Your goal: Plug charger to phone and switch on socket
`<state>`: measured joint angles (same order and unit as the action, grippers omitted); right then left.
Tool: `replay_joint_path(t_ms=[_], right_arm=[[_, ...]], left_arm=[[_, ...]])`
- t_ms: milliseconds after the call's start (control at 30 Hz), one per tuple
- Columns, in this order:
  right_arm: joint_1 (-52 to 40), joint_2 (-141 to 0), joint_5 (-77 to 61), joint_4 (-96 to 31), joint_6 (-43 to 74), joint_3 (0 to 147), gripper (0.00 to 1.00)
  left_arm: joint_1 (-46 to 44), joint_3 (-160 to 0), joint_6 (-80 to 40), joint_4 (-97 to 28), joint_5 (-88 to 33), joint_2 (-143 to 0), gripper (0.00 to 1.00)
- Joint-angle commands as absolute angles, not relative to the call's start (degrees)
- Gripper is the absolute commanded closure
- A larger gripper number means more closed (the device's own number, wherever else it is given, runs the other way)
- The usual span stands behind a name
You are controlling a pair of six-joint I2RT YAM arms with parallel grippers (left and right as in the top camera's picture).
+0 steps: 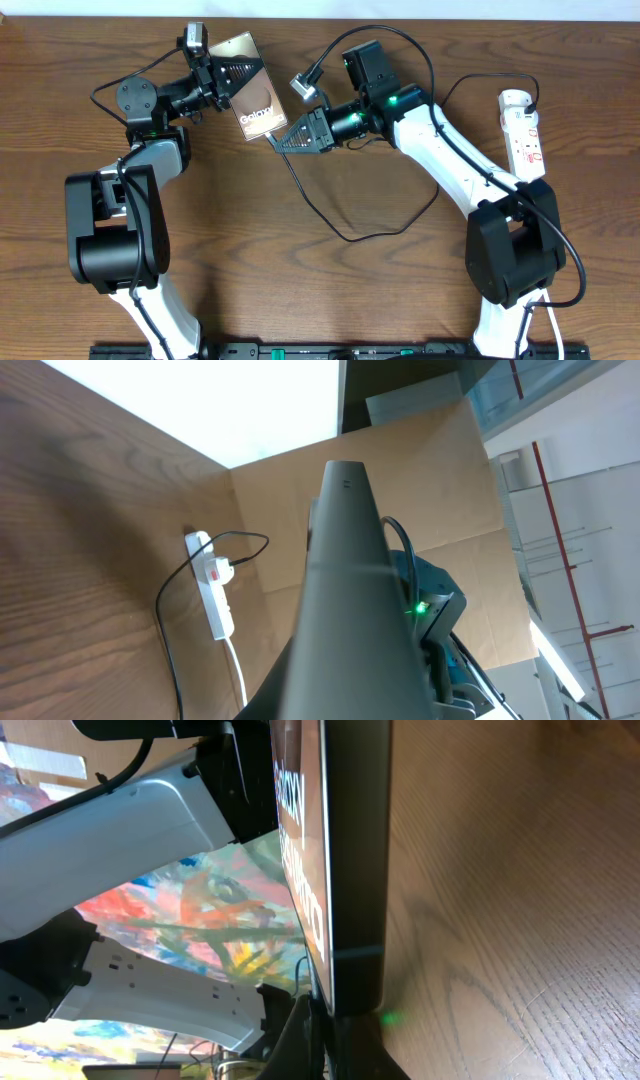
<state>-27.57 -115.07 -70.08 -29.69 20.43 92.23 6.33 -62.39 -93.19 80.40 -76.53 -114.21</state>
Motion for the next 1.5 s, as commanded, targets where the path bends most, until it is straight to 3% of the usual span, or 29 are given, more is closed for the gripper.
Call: replay_joint_path(t_ms=[0, 700, 1133, 1467], right_arm=[[-26.3, -115.2, -69.4, -28.9, 21.0, 92.4, 0.99], [-28.8, -115.2, -67.6, -23.0, 25.9, 92.4, 0.99], [-27.4, -115.2, -67.6, -18.9, 28.7, 92.4, 0.99], [-27.4, -115.2, -67.4, -18.8, 28.7, 92.4, 0.99]], left_arm=[[5.8, -62.9, -93.3, 81.2, -79.0, -113.1, 0.93], [5.7, -62.9, -93.3, 81.2, -79.5, -113.1, 0.93], [5.7, -62.9, -93.3, 81.2, -88.3, -113.1, 0.93], [5.7, -62.9, -93.3, 81.2, -88.4, -113.1, 0.93]])
